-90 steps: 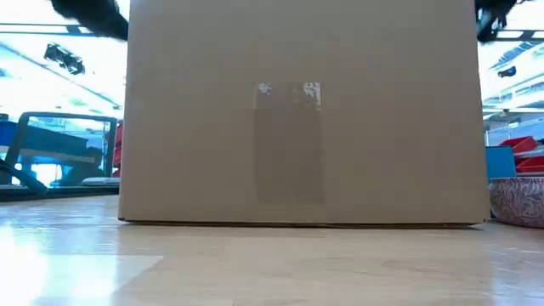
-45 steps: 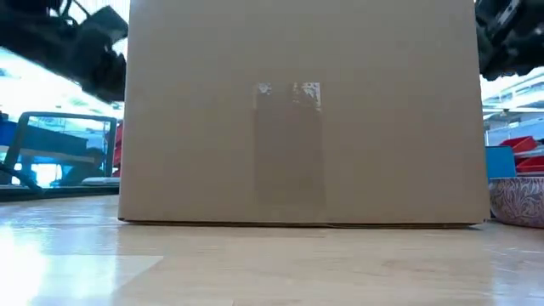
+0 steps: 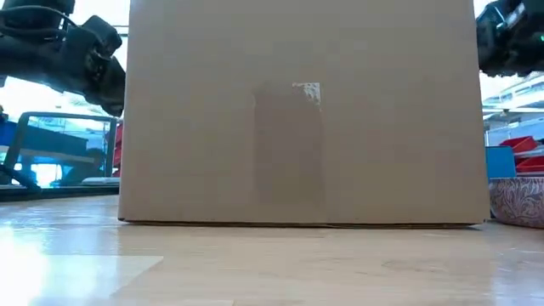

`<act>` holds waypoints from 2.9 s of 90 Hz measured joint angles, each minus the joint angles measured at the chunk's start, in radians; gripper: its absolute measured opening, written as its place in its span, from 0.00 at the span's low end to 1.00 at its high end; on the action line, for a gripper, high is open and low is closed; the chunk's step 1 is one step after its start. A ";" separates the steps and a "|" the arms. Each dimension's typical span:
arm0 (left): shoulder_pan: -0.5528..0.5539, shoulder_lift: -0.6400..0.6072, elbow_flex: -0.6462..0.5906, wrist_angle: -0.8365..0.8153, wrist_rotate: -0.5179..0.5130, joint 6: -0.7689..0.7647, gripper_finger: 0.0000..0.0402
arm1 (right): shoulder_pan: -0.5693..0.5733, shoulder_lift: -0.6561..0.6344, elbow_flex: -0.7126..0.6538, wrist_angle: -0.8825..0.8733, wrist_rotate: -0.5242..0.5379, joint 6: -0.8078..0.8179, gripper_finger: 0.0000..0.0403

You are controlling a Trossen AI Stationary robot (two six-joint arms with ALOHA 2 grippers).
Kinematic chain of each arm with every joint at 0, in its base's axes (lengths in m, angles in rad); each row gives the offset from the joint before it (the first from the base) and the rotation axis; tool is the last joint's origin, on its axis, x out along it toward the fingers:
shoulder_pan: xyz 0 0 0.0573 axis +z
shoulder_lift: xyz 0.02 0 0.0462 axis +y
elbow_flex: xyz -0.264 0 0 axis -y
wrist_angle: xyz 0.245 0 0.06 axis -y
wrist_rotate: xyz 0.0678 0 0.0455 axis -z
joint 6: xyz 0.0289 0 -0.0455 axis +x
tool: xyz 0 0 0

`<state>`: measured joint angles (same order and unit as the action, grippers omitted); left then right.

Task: Wrap mug
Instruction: Return to Home Position

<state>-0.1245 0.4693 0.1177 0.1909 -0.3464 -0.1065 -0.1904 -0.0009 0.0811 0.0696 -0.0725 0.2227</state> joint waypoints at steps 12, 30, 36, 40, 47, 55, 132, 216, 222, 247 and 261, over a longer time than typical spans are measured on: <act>0.010 -0.030 -0.047 0.078 0.198 0.002 0.01 | 0.004 0.035 -0.070 0.098 -0.024 0.036 0.00; 0.065 -0.046 -0.109 0.166 0.212 0.024 0.00 | 0.004 0.080 -0.070 0.096 0.051 0.114 0.00; 0.082 -0.046 -0.109 0.190 0.265 0.024 0.00 | 0.005 0.087 -0.070 0.096 0.049 0.114 0.00; 0.089 -0.045 -0.109 0.212 0.316 0.024 0.00 | 0.005 0.090 -0.070 0.098 0.049 0.114 0.00; 0.093 -0.046 -0.109 0.258 0.394 0.021 0.00 | 0.005 0.096 -0.070 0.100 0.049 0.114 0.00; 0.092 -0.046 -0.109 0.285 0.414 -0.030 0.00 | 0.005 0.096 -0.070 0.099 0.049 0.114 0.00; 0.092 -0.045 -0.110 0.294 0.396 -0.033 0.00 | 0.005 0.096 -0.071 0.101 0.049 0.115 0.00; 0.092 -0.045 -0.111 0.294 0.395 -0.033 0.00 | 0.005 0.096 -0.071 0.101 0.048 0.115 0.00; 0.092 -0.045 -0.111 0.294 0.395 -0.033 0.00 | 0.005 0.096 -0.071 0.101 0.048 0.115 0.00; 0.092 -0.045 -0.111 0.294 0.395 -0.033 0.00 | 0.005 0.096 -0.071 0.101 0.048 0.115 0.00; 0.092 -0.045 -0.111 0.294 0.395 -0.033 0.00 | 0.005 0.096 -0.071 0.101 0.048 0.115 0.00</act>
<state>-0.0322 0.4244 0.0071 0.4850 0.0490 -0.1395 -0.1856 0.0956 0.0101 0.1707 -0.0241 0.3378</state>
